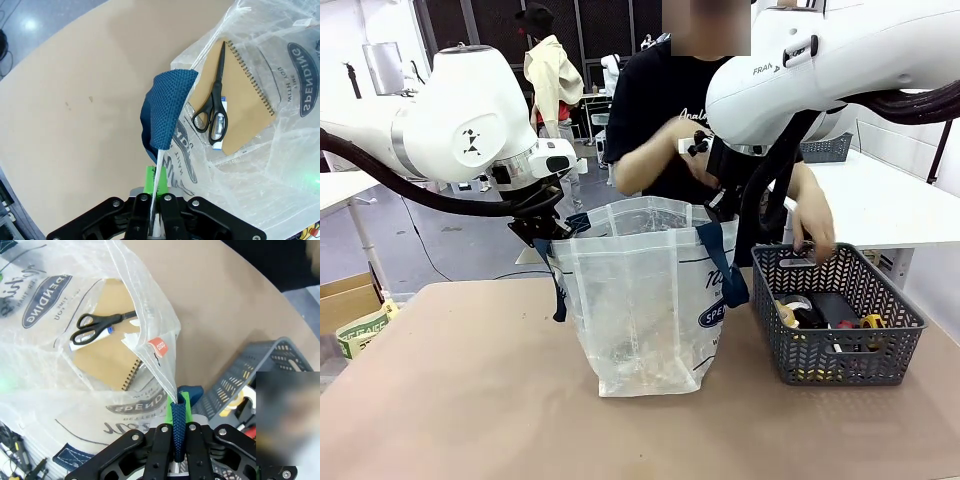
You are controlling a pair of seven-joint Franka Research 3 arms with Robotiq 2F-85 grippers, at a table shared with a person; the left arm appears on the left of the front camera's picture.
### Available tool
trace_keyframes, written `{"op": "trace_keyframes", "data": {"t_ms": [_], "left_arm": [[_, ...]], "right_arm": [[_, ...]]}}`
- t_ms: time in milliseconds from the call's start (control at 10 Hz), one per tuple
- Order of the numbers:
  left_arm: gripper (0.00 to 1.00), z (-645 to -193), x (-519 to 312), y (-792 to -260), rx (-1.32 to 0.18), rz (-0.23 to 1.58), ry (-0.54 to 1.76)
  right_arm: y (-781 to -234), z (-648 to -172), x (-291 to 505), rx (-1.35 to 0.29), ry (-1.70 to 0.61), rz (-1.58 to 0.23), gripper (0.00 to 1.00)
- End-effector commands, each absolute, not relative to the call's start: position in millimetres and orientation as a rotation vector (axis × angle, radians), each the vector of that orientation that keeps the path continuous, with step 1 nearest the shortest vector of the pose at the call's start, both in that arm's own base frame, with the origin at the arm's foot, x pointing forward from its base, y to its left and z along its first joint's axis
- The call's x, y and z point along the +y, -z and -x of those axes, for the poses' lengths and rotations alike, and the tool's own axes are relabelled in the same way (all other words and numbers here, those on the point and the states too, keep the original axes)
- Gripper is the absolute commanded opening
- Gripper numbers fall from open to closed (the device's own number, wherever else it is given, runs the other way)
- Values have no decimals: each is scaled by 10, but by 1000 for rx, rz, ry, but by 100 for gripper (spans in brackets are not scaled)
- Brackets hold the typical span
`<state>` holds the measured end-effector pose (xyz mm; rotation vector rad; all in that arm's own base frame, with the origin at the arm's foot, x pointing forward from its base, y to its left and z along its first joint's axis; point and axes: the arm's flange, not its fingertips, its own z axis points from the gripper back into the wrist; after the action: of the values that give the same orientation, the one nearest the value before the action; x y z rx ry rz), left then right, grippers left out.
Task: Transfer purchased items from the store into the shopping bag.
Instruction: Move the Reusable shopping bag to the right side of the table.
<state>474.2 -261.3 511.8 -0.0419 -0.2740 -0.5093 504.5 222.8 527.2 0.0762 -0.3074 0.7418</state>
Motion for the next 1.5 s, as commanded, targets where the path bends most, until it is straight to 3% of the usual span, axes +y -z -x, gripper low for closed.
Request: {"op": "trace_keyframes", "data": {"t_ms": [0, 1400], "left_arm": [[0, -4745, -2603, -5108, -273, 41, 507], [0, -4745, -2603, -5108, -273, 41, 507]], "right_arm": [[-5256, -5045, 2216, -305, -741, -76, 0], [-5256, -5045, 2216, -305, -741, -76, 0]]}}
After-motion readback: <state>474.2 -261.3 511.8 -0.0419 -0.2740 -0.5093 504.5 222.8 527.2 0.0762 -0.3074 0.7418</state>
